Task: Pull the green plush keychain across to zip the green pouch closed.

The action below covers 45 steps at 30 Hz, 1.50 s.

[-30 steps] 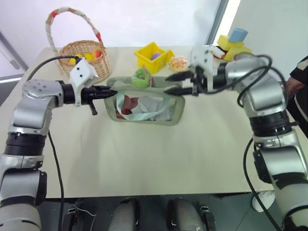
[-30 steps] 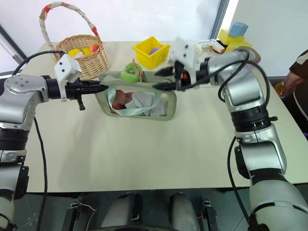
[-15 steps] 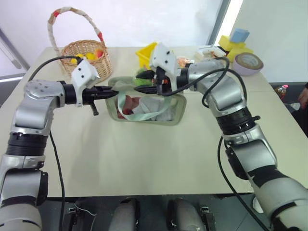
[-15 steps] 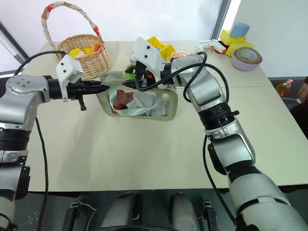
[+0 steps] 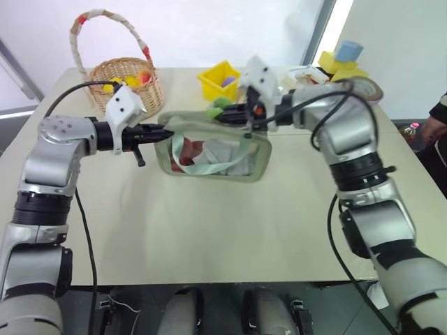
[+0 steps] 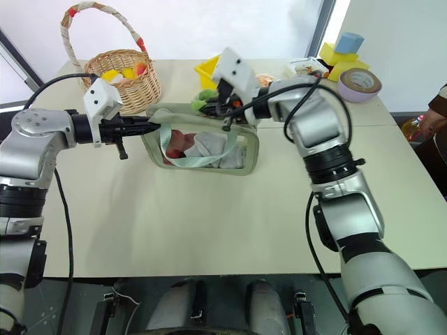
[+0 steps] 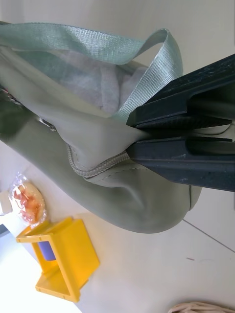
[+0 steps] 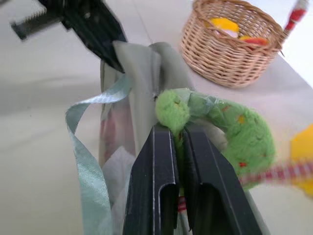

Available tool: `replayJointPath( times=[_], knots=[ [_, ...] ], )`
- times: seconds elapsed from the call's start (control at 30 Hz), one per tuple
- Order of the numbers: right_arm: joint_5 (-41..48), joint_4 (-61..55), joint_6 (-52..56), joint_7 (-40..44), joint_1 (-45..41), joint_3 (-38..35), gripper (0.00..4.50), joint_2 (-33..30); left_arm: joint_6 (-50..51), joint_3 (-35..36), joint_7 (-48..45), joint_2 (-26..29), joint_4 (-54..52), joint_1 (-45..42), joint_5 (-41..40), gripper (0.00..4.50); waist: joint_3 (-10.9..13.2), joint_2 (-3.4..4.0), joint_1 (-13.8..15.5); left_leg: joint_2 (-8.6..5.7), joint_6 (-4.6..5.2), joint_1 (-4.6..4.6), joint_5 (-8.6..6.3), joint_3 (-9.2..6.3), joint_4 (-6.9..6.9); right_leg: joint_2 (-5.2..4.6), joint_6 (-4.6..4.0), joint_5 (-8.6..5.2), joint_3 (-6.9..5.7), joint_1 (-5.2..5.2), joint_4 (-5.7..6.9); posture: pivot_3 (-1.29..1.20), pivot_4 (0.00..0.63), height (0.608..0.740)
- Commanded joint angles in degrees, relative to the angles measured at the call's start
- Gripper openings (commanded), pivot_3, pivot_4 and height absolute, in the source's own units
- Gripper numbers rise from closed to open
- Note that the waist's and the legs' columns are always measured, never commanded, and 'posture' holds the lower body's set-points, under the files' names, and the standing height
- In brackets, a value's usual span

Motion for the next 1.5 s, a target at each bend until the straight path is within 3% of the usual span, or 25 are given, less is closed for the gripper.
replayJointPath(
  times=[0.03,0.13,0.27,0.4,0.47,0.63,0.7,0.83,1.0,1.13,1.23,1.43,1.47,1.5],
  knots=[
    [3.93,-4.77,7.80,-2.00,-1.86,-6.78,0.09,-4.00,0.12,0.59,-0.19,0.50,-0.82,0.22,-0.29,0.00,0.00,0.00,0.04,0.00,0.00,0.00,0.00,0.00,0.00,-0.01,0.00,0.00,0.00,0.00,0.00,0.00,0.150,0.739],
    [2.15,-6.06,10.28,-7.74,0.09,-10.81,0.09,-8.59,0.52,0.95,-0.31,1.06,-1.16,1.17,-0.41,0.00,0.00,0.00,0.01,-0.01,0.28,0.01,-0.16,0.01,0.00,-0.01,0.00,0.00,0.00,0.01,0.00,0.00,0.150,0.739],
    [-4.49,-8.62,5.77,-15.45,5.95,-10.82,0.09,-14.74,0.91,1.17,0.12,0.88,-1.25,1.91,-0.61,0.00,-0.01,-0.01,-0.01,-0.03,0.30,0.01,-0.17,0.03,-0.01,-0.03,0.00,0.00,0.02,0.01,-0.02,0.00,0.150,0.739],
    [-7.46,-13.49,7.51,-24.60,13.37,-13.70,0.09,-15.53,1.86,0.85,0.85,0.36,-1.77,2.26,-0.73,0.00,-0.01,0.02,-0.15,-0.02,0.30,0.06,-0.17,0.13,-0.02,0.00,0.00,0.00,0.10,-0.03,0.00,0.00,0.150,0.739],
    [-7.89,-15.81,9.42,-29.92,17.82,-15.35,0.09,-13.07,2.45,0.81,1.29,-0.06,-2.02,2.21,-0.94,0.00,-0.02,0.02,-0.11,-0.01,0.29,0.05,-0.16,0.13,-0.06,0.02,0.00,0.00,0.12,-0.07,0.01,0.00,0.150,0.739],
    [-1.41,-16.36,10.01,-41.14,25.18,-23.59,0.09,4.56,3.87,0.19,2.30,-1.87,-3.33,2.28,-1.47,0.00,-0.10,-0.03,-0.01,0.01,0.20,0.17,-0.11,0.15,-0.03,0.00,0.01,0.00,0.14,0.11,0.01,0.00,0.150,0.739],
    [-1.63,-14.39,9.26,-43.68,30.05,-21.07,0.09,10.88,4.28,-0.07,2.65,-2.45,-3.92,2.14,-1.55,0.00,-0.12,-0.04,-0.01,0.01,0.20,0.18,-0.11,0.13,-0.05,0.00,0.01,0.00,0.15,0.12,0.00,0.00,0.150,0.739],
    [-3.36,-14.54,7.93,-43.86,36.01,-15.03,0.09,14.49,4.72,0.14,2.70,-2.48,-4.33,2.06,-1.58,0.00,-0.13,-0.03,0.01,-0.02,0.26,0.25,-0.15,0.09,-0.06,0.01,0.01,0.00,0.15,0.21,-0.02,0.00,0.150,0.739],
    [-11.89,-13.57,-0.56,-39.30,39.57,-2.95,0.09,5.59,4.90,0.50,2.74,-2.12,-4.96,2.60,-1.65,0.00,-0.14,-0.04,-0.07,-0.05,0.39,0.49,-0.22,0.02,-0.08,0.04,0.01,0.00,0.17,0.47,-0.12,0.00,0.150,0.739],
    [-10.20,-13.16,-1.98,-37.95,36.21,-5.79,0.09,3.76,4.54,0.78,3.14,-1.96,-5.43,3.11,-1.39,0.00,-0.14,-0.04,-0.07,-0.04,0.40,0.61,-0.23,0.03,-0.10,0.07,0.01,-0.01,0.18,0.53,-0.14,0.00,0.150,0.739],
    [-4.34,-15.67,1.82,-33.17,32.53,-10.77,1.06,1.84,5.61,2.34,3.53,-1.84,-4.87,2.59,-2.55,1.16,-0.13,-0.05,-0.08,-0.02,0.40,0.60,-0.23,0.05,-0.10,0.06,0.01,0.00,0.20,0.53,-0.14,0.00,0.150,0.739],
    [7.47,-18.92,11.61,-15.45,25.06,-16.21,4.15,-14.22,11.49,7.36,0.30,3.58,-2.31,1.16,-7.41,4.30,-0.05,-0.02,-0.12,0.01,0.41,0.38,-0.24,0.04,-0.10,0.07,0.01,0.00,0.19,0.33,-0.15,0.00,0.150,0.739],
    [9.10,-19.74,12.58,-12.91,24.40,-16.15,4.44,-16.41,12.30,8.07,-0.43,4.71,-2.01,1.25,-8.18,4.49,-0.05,-0.02,-0.19,0.02,0.42,0.38,-0.24,0.03,-0.11,0.09,0.01,0.00,0.18,0.32,-0.15,0.00,0.150,0.739],
    [10.86,-20.62,13.90,-10.66,23.59,-16.16,4.44,-18.28,13.24,8.83,-1.20,5.94,-1.68,1.35,-8.95,4.49,-0.05,-0.02,-0.29,0.03,0.44,0.39,-0.25,0.03,-0.12,0.12,0.01,0.00,0.18,0.32,-0.16,0.00,0.150,0.739]
  ],
)
